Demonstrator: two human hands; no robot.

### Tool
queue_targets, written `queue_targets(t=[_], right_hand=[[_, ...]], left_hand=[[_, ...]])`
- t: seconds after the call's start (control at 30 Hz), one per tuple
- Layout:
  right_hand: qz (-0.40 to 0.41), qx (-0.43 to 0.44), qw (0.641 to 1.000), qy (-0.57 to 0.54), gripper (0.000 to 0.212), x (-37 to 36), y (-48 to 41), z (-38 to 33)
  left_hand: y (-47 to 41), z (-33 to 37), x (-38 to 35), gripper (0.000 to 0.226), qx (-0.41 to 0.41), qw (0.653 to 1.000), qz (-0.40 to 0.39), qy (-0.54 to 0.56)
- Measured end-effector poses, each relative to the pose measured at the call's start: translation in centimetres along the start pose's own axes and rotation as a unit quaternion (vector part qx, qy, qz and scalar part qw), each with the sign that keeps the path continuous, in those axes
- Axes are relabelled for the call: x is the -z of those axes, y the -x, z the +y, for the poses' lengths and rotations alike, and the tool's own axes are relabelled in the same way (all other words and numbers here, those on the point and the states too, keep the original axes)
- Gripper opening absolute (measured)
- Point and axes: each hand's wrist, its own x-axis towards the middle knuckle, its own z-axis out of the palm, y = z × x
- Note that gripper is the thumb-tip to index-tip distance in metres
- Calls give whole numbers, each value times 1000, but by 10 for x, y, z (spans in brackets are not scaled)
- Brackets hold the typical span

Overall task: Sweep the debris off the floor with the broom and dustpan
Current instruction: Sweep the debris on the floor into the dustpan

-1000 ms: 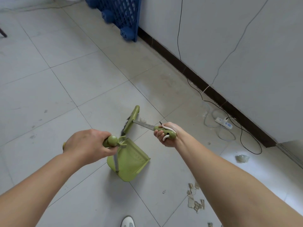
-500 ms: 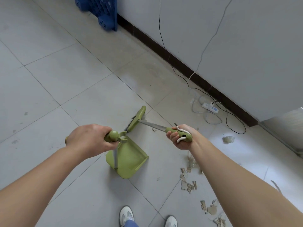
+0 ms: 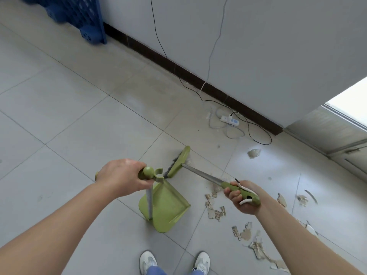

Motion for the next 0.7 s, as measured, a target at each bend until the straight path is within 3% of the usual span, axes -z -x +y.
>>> queue_targets(t=[0.33, 0.43, 0.57, 0.7], right_hand=[[13, 21, 994, -110, 17, 101, 48, 27], [31, 29, 991, -127, 15, 128, 61, 32], [64, 32, 987, -141, 30, 157, 79, 40], [92, 41, 984, -145, 27, 177, 94, 49]], left_hand=[[1, 74, -4, 34, -84, 995, -36, -48], [-2, 88, -3, 34, -101, 992, -41, -65], [-6, 102, -2, 36, -122, 987, -49, -91], [-8, 116, 0, 34, -137, 982, -49, -124]])
